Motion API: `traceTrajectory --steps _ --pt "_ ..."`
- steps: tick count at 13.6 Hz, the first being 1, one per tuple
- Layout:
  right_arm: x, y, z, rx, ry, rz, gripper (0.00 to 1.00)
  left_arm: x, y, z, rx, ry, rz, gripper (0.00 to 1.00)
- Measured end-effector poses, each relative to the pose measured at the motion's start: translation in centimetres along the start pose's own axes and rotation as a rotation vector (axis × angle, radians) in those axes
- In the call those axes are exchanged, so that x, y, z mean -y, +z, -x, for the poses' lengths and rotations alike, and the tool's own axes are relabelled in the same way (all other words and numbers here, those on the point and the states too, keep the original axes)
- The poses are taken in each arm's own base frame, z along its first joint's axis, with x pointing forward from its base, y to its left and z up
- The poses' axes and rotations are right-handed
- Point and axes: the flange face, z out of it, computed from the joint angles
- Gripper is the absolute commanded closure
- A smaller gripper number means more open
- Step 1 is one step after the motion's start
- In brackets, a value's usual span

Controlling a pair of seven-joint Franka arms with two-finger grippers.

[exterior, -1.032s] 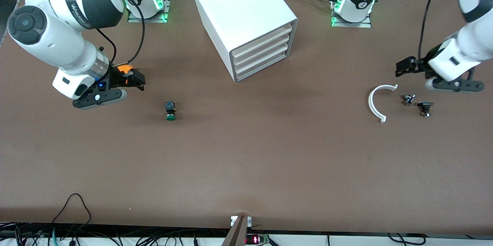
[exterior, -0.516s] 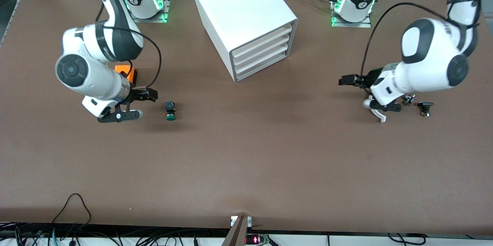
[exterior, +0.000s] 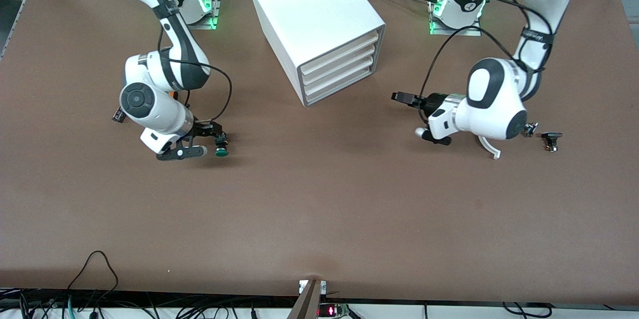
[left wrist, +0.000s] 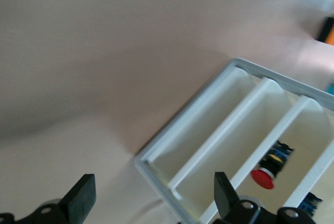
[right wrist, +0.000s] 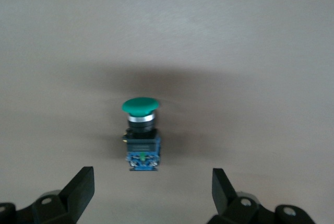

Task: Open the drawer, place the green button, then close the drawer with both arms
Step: 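Grasp the green button with the right gripper while the left gripper nears the drawer, then pull the drawer open with the left gripper while the right gripper lifts the button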

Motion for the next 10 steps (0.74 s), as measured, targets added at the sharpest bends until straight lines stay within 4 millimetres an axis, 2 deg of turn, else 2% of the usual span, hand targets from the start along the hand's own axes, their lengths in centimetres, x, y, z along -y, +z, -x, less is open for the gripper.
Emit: traceTrajectory --steps 2,4,10 --pt "1.2 1.8 0.2 -0.008 -0.019 -0.005 0.00 0.0 3.5 -0.5 0.034 0.034 0.088 0.00" --pt "1.5 3.5 0.0 -0.013 -0.023 -0.005 0.00 -0.3 6.2 -0.8 0.056 0.057 0.146 0.00" --pt "1.4 6.1 -0.2 -0.016 -0.022 -0.003 0.01 -1.7 12.0 -0.6 0.119 0.151 0.201 0.00"
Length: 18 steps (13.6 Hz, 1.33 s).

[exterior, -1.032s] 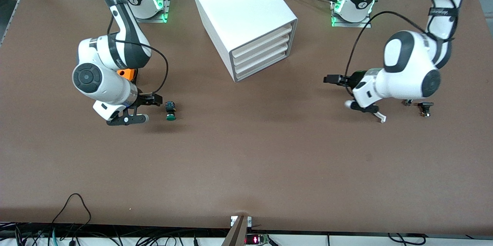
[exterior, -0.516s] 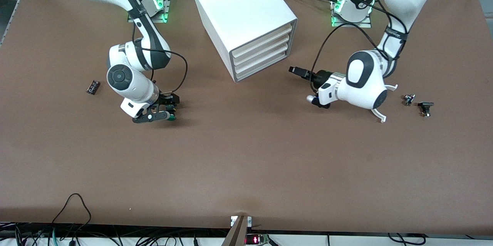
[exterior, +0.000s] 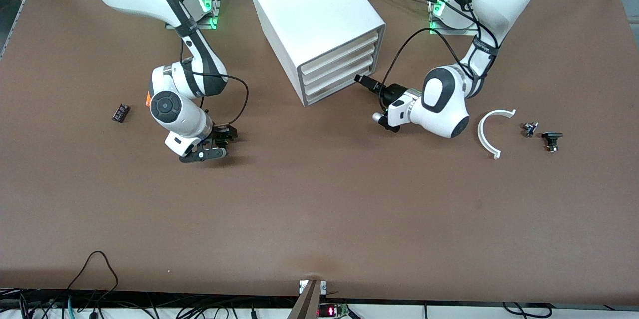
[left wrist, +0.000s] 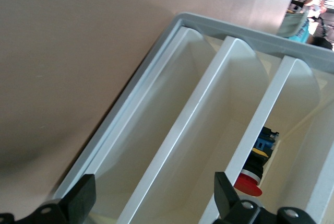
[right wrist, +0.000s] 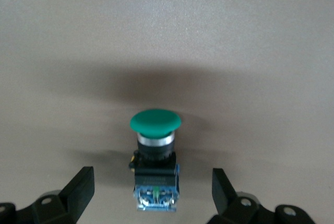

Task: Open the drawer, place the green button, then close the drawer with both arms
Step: 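Pull the drawer open with the left gripper while the right gripper lifts the button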

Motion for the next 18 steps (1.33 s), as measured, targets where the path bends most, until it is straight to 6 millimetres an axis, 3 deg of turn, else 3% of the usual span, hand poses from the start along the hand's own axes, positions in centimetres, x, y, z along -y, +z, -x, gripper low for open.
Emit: traceTrajectory --steps 1,3,6,8,9,10,13,15,18 --pt "0.1 0.5 0.0 0.001 -0.001 0.000 0.05 0.4 1.0 0.1 0.005 0.007 0.022 0.01" --pt "0.5 1.2 0.2 0.010 -0.008 -0.002 0.22 1.2 2.8 0.1 0.020 0.008 0.043 0.05" --pt "1.0 1.7 0.4 0.019 -0.016 -0.004 0.51 1.7 4.2 0.0 0.029 -0.003 0.047 0.28" --pt "1.0 1.7 0.3 0.018 -0.018 -0.004 0.61 1.7 5.2 0.0 0.035 -0.013 0.061 0.61" --pt "1.0 1.7 0.3 0.018 -0.021 -0.004 0.66 1.6 5.8 0.1 0.044 -0.013 0.064 0.88" --pt "1.1 1.7 0.3 0.017 -0.023 -0.005 0.68 1.5 6.5 0.4 0.055 -0.012 0.065 1.00" --pt "1.2 1.1 -0.1 0.001 -0.031 -0.008 0.72 1.7 7.3 0.8 0.061 -0.010 0.063 1.00" --pt "1.4 -0.5 -0.7 -0.026 -0.037 -0.013 0.72 1.8 6.4 0.5 0.028 -0.004 0.074 1.00" --pt "2.2 -6.1 -2.2 -0.019 -0.048 -0.019 0.72 3.2 0.6 -0.8 -0.099 0.011 0.052 1.00"
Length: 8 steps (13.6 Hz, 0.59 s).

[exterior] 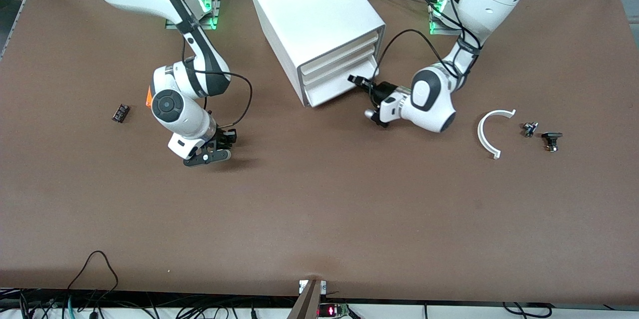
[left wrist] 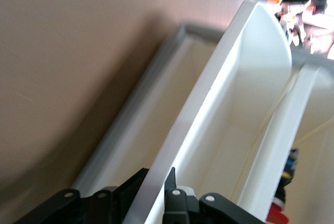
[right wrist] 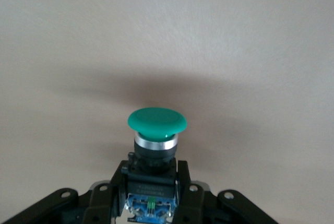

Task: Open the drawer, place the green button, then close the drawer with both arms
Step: 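Pull the drawer open with the left gripper while the right gripper lifts the button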

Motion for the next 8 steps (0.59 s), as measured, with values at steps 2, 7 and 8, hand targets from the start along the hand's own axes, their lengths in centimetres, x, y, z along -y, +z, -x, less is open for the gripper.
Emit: traceTrajectory --steps 2,7,8 --pt "0.5 -5.2 -1.3 0.007 -0.034 -0.004 0.72 0.3 -3.5 -1.0 -0.066 0.023 -0.013 0.75" --pt "2.2 -13.9 -3.4 -0.077 -0.190 -0.018 0.72 0.9 -8.0 -2.8 -0.204 0.001 -0.083 0.00" --pt "3.6 -15.2 -3.5 -0.089 -0.240 -0.026 0.72 0.7 -9.3 -3.0 -0.229 0.007 -0.086 0.00"
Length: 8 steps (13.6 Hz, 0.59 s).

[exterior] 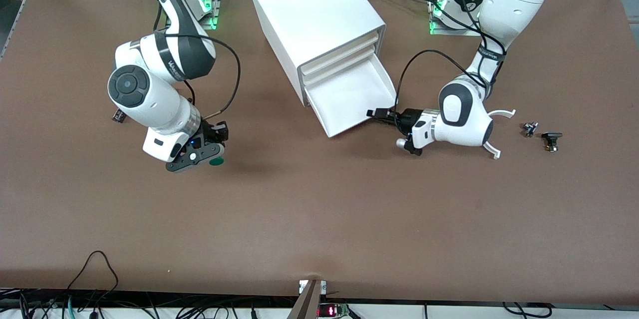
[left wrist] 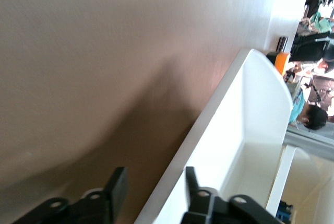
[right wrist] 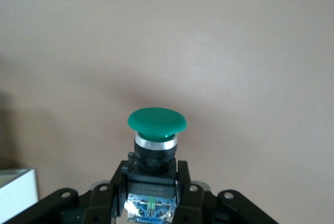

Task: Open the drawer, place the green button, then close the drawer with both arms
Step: 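Carry the button over the drawer with the right gripper while the left gripper withdraws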

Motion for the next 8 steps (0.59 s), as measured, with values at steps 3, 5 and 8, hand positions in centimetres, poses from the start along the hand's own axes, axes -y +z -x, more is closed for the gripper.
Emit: traceTrajectory --steps 3,5,8 --pt "5.3 -2.9 -1.4 -0.053 -0.231 -0.032 0.72 -2.5 -6.1 -1.0 -0.094 -0.005 -0.010 0.00" --pt "9.2 -3.8 -2.3 -0.085 -0.402 -0.059 0.72 -4.9 -11.7 -0.4 -0.118 0.024 -0.133 0.00" --pt "15.7 -3.2 -2.5 -0.099 -0.643 -0.097 0.71 -7.4 -21.0 2.2 -0.132 0.119 -0.400 0.00"
